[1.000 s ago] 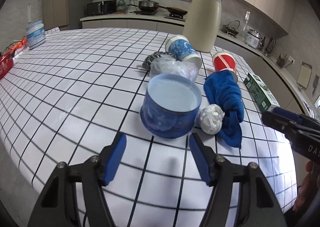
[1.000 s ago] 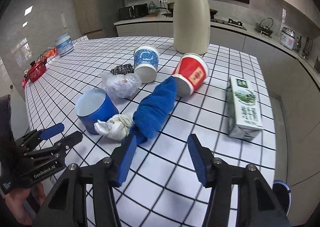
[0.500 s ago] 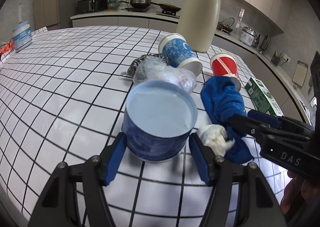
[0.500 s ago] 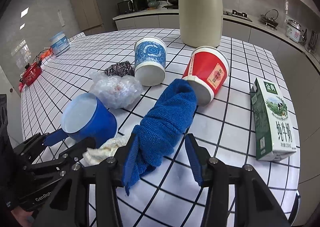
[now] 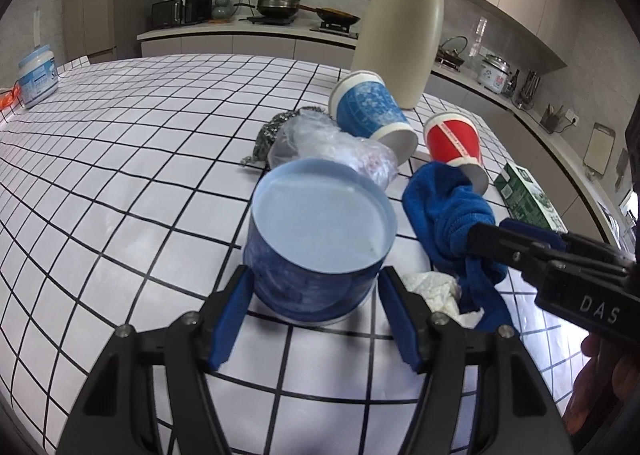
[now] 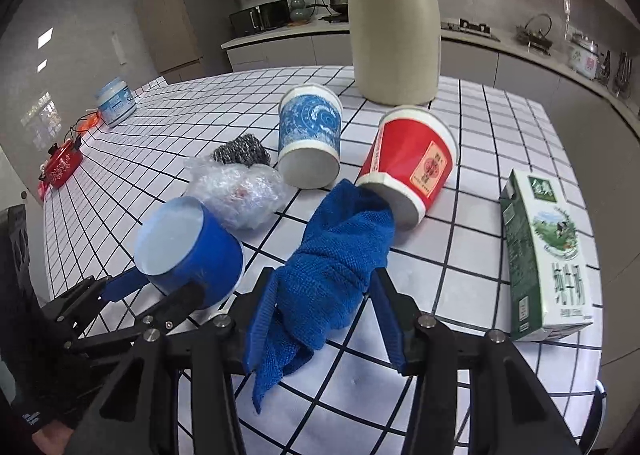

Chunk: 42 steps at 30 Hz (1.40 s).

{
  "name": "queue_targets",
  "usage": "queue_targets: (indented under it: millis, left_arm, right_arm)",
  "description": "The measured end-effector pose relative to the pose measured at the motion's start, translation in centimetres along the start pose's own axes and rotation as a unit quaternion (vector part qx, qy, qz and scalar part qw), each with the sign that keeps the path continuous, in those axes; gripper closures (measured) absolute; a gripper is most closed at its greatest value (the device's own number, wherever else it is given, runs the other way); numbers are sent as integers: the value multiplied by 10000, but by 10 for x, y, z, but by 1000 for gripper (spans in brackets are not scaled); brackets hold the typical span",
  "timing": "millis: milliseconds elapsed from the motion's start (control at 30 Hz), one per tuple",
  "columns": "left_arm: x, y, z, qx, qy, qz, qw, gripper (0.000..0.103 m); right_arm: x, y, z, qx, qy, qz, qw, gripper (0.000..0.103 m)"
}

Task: Collect trash
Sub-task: 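Lift the blue cup with the left gripper while the right gripper lifts the blue towel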

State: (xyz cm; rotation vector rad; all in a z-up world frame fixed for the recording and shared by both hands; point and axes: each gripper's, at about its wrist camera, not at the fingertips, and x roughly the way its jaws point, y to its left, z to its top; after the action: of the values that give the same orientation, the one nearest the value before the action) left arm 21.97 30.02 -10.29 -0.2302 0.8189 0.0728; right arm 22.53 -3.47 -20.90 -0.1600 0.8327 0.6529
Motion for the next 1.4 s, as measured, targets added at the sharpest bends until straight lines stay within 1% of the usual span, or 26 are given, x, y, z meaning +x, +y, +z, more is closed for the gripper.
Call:
queue_targets:
  millis: [167,200,233,267,300,333,433,600,667,800,933,1067,1200,1400]
  left_arm:
    - [5,-4,6,-9,15,-87,10000,37]
    - [6,-4,6,3,12,-94,10000,37]
    - [6,-5,6,15,3,-111,9999,37]
    - [5,-6,6,21,-3,-127,9999,37]
    - [5,-8,5,31,-9,-132,9999,37]
    - [4,-9,5,34,-19,-134,9999,37]
    - [2,-13,2,51,-17,-160,9999,36]
    - [6,-18,4,113,-19,-97,9999,31]
    - [10,-21,7,137,-20,-42,9999,30]
    - [21,-25,16,180,49,68,9998,28]
    - [22,-29,18,207,117,114,9997,29]
    - [14,-26,13,156,5,16,9999,30]
    - [-3,-25,9,198,-202,45,9996,31]
    - [-15,-19,5,162,-255,70,9995,32]
  right_arm:
    - [15,0,0,45,194,157,9997,53]
    - [15,-1,-2,38,184,173,9997,57]
    - [13,-1,-3,27,174,193,9997,68]
    - [9,-4,-5,46,131,279,9995,72]
    - [4,-6,-7,53,75,276,9996,77]
    - [-1,-8,-7,48,27,254,9997,79]
    - [-16,-15,-9,42,-113,167,9998,80]
    - [-22,-32,-13,75,-117,-9,9999,80]
    - [-17,-39,-15,130,-5,44,9999,80]
    - [-21,-39,-17,91,-84,161,9998,80]
    - [-25,-34,-20,6,-144,217,9997,80]
    - [-28,-36,-22,13,-133,256,9996,80]
    - [-36,-38,-22,-7,-214,294,9993,80]
    - [-46,-41,-23,-33,-277,309,9991,80]
